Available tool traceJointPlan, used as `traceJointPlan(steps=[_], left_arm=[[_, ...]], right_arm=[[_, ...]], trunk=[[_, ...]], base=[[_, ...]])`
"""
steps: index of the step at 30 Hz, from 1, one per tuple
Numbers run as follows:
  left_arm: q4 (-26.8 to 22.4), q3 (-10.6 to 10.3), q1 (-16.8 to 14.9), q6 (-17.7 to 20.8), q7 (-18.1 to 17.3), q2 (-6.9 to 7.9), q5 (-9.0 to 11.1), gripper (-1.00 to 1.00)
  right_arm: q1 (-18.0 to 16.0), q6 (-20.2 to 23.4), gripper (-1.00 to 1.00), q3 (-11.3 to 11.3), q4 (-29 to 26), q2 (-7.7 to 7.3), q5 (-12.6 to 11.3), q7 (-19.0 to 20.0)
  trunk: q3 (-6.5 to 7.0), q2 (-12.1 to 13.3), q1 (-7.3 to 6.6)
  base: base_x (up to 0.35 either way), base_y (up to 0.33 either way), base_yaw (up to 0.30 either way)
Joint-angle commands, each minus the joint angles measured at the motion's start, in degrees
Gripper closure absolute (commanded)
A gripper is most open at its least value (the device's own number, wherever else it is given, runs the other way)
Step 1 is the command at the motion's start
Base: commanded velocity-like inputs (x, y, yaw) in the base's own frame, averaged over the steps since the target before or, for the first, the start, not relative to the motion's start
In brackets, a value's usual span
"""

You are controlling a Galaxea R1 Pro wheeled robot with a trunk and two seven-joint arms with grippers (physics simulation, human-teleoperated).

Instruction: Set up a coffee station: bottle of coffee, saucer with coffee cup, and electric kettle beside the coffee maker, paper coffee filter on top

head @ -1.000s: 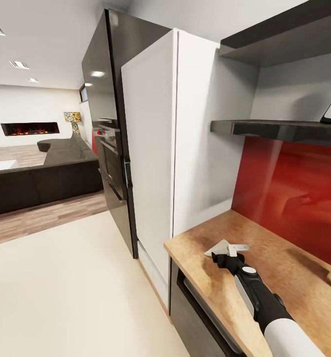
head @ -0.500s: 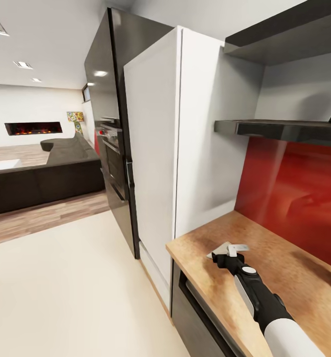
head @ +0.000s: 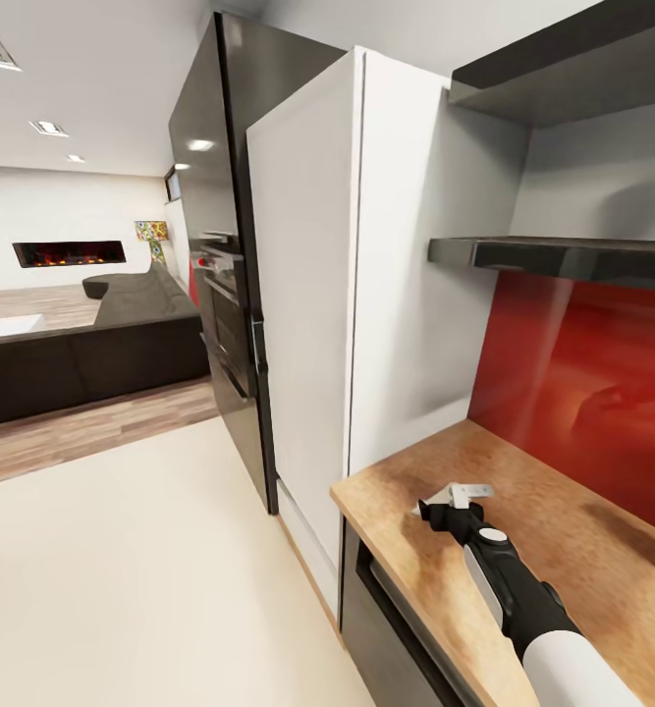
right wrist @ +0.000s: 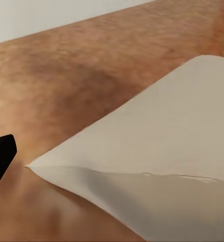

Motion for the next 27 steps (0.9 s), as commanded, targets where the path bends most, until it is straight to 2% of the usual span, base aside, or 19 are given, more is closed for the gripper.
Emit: traceJointPlan(steps=[1, 19, 27], left_arm=[[-0.05, 0.35, -0.01, -0.1, -0.1, -0.03, 0.06, -1.0], [-0.05, 0.35, 0.01, -0.1, -0.1, -0.03, 0.06, -1.0], [-0.05, 0.28, 0.01, -0.1, -0.1, -0.03, 0.06, -1.0]], right_arm=[[-0.03, 0.33, -1.0, -0.02, -0.12, -0.01, -0.04, 0.11], [-0.03, 0.33, -1.0, -0.01, -0.15, -0.01, -0.04, 0.11], [-0.03, 0.33, -1.0, -0.02, -0.15, -0.01, -0.04, 0.11]], trunk=[[-0.11, -0.1, 0.03], [-0.11, -0.1, 0.03], [-0.11, -0.1, 0.03]], base=[[0.05, 0.0, 0.0], [0.005, 0.0, 0.0], [0.075, 0.0, 0.0]])
